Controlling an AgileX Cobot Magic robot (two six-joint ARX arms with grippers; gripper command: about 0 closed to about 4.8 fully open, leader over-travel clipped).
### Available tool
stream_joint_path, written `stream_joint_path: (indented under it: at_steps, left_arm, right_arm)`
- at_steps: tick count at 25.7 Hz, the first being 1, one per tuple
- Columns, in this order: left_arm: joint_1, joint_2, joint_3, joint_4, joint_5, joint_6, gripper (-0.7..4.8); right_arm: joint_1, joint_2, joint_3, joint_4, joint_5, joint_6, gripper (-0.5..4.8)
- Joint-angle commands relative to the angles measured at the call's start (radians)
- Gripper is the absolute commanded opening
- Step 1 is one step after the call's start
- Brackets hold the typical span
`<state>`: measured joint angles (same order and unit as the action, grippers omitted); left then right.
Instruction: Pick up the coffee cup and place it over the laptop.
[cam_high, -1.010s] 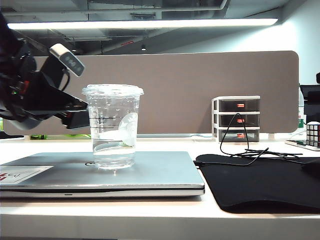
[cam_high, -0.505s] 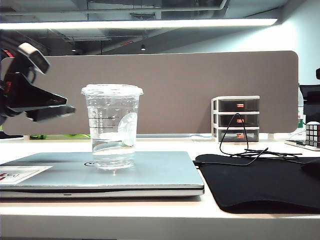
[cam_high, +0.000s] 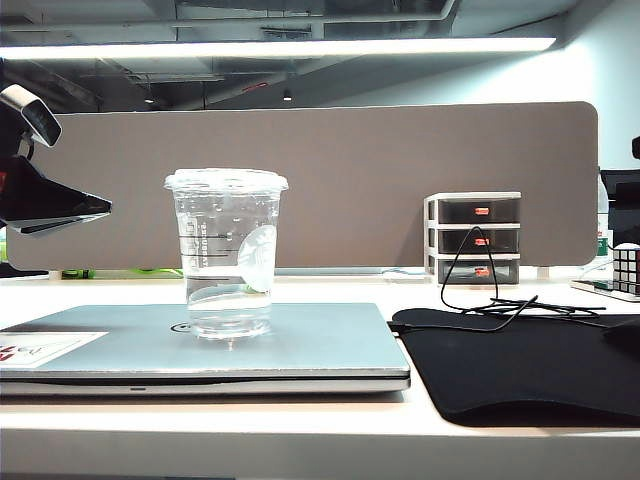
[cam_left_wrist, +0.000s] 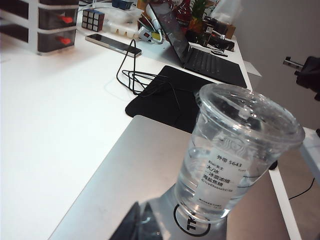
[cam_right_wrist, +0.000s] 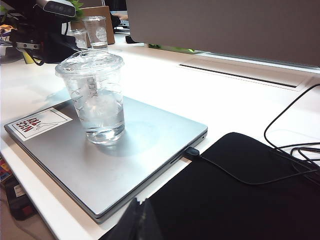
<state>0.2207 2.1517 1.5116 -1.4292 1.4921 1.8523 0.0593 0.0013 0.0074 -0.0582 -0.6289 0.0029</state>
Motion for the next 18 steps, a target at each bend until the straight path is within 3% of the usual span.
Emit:
stream_joint_path:
  at_steps: [1, 5, 12, 18]
  left_arm:
    - [0.0, -0.007, -0.056, -0.007, 0.008, 0.093, -0.05]
    - [0.008, -0.007, -0.113, -0.006, 0.092, 0.111, -0.05]
    - [0.006, -0.009, -0.111, -0.007, 0.106, 0.035, -0.05]
    - [0.005, -0.009, -0.111, -0.007, 0.125, 0.032, -0.05]
  right_arm:
    - [0.0, 0.0, -0.005, 0.018, 0.002, -0.003, -0.06]
    - [0.0, -0.001, -0.005, 0.018, 0.002, -0.003, -0.06]
    - [0.0, -0.001, -0.005, 0.018, -0.001, 0.004, -0.05]
    - [0.0, -0.001, -0.005, 0.017, -0.001, 0.004, -0.05]
